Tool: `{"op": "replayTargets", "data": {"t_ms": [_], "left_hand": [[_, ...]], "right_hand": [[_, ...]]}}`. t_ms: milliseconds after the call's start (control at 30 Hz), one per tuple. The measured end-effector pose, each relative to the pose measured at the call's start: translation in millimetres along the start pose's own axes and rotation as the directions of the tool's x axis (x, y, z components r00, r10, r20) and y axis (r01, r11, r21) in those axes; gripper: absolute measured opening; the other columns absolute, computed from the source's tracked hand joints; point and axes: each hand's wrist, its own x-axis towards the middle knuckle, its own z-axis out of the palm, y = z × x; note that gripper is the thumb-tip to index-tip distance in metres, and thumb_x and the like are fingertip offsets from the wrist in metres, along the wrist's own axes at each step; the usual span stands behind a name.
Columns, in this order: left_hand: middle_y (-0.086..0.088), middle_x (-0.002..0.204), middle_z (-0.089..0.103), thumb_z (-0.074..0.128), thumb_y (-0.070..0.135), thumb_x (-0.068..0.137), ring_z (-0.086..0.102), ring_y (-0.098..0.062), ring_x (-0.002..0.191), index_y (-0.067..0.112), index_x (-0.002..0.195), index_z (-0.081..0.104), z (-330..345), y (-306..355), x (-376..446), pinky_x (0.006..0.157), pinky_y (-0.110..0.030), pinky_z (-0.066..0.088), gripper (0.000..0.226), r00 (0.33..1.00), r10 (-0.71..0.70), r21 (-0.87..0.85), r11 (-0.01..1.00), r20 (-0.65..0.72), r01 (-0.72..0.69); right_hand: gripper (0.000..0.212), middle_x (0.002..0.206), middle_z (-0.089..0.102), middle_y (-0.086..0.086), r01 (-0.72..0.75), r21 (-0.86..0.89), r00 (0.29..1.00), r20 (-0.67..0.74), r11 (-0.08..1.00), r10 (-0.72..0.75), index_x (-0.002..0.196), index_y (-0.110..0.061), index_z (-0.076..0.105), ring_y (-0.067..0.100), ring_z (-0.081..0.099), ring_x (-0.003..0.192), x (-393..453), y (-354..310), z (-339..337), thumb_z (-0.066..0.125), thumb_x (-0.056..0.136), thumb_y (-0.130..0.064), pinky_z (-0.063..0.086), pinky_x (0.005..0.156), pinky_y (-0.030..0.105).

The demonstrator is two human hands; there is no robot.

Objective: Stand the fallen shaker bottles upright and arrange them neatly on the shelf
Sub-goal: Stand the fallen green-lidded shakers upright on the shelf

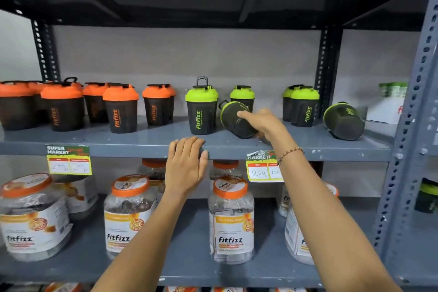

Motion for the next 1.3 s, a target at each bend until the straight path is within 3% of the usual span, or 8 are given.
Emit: {"op": "replayTargets", "data": {"t_ms": [167,433,567,633,733,967,1200,1300], "left_hand": [[-0.007,0.110,0.063,0.038,0.032,0.093,0.052,-0.022,0.102,0.009,0.109,0.063,1,2,0,0.098,-0.037,0.032,0.037,0.999,-0.033,-0.013,0.999,0.010,0.033],[-0.008,0.109,0.063,0.037,0.033,0.094,0.052,-0.022,0.101,0.009,0.109,0.063,-1,0,1,0.099,-0.036,0.031,0.038,0.999,-0.040,-0.013,0.999,0.005,0.040],[-0.007,0.111,0.063,0.037,0.033,0.094,0.054,-0.023,0.102,0.009,0.111,0.062,-1,1,1,0.099,-0.037,0.032,0.038,0.999,-0.039,-0.032,0.999,0.029,0.040],[-0.007,0.111,0.063,0.038,0.033,0.095,0.054,-0.023,0.103,0.009,0.111,0.062,0,7,-3,0.100,-0.037,0.032,0.038,0.998,-0.042,-0.036,0.998,0.040,0.043],[-0.007,0.111,0.063,0.038,0.033,0.094,0.054,-0.023,0.103,0.009,0.111,0.061,1,8,-7,0.100,-0.037,0.032,0.037,0.998,-0.046,-0.038,0.998,0.043,0.048],[-0.007,0.112,0.062,0.039,0.033,0.094,0.053,-0.023,0.105,0.010,0.112,0.060,0,4,-4,0.101,-0.038,0.031,0.036,0.998,-0.058,-0.041,0.997,0.035,0.059],[-0.007,0.112,0.063,0.039,0.033,0.094,0.051,-0.021,0.105,0.010,0.112,0.062,2,3,-3,0.102,-0.036,0.029,0.037,0.998,-0.060,-0.016,0.998,0.022,0.061],[-0.007,0.111,0.063,0.039,0.033,0.094,0.051,-0.021,0.104,0.009,0.111,0.062,2,3,-2,0.102,-0.036,0.030,0.038,0.998,-0.055,-0.013,0.998,0.011,0.055]], "right_hand": [[0.060,0.127,0.057,0.017,0.023,-0.313,0.946,-0.300,0.950,-0.122,0.119,-0.006,0.054,0.037,0.049,0.122,-12,14,0,0.073,0.073,-0.039,0.046,0.088,0.036],[0.068,0.128,0.054,0.019,0.086,-0.403,0.969,-0.180,0.911,-0.171,0.126,-0.003,0.039,0.040,0.052,0.119,-14,17,-6,0.073,0.076,-0.035,0.046,0.088,0.041],[0.066,0.135,0.045,0.018,0.072,-0.448,0.927,-0.300,0.891,-0.225,0.130,0.000,0.038,0.038,0.045,0.125,-22,20,0,0.074,0.078,-0.018,0.043,0.095,0.042],[0.067,0.137,0.042,0.018,0.095,-0.495,0.917,-0.294,0.864,-0.269,0.130,-0.001,0.038,0.037,0.042,0.126,-26,31,0,0.074,0.080,-0.027,0.042,0.098,0.044],[0.067,0.137,0.042,0.018,0.161,-0.411,0.931,-0.239,0.897,-0.277,0.133,-0.004,0.037,0.040,0.044,0.125,-27,39,2,0.056,0.089,-0.050,0.041,0.096,0.047],[0.039,0.123,0.060,0.015,0.200,-0.228,0.918,-0.296,0.953,-0.264,0.128,-0.010,0.046,0.034,0.053,0.116,-22,36,1,0.050,0.095,-0.028,0.041,0.093,0.038],[0.087,0.135,0.043,0.021,0.103,-0.213,0.921,-0.348,0.972,-0.174,0.135,0.000,0.032,0.041,0.048,0.121,-20,14,20,0.052,0.081,-0.066,0.043,0.095,0.044],[0.083,0.135,0.041,0.020,0.088,-0.292,0.918,-0.347,0.952,-0.191,0.135,-0.003,0.032,0.041,0.049,0.119,-16,9,25,0.066,0.078,-0.053,0.044,0.093,0.042]]}}
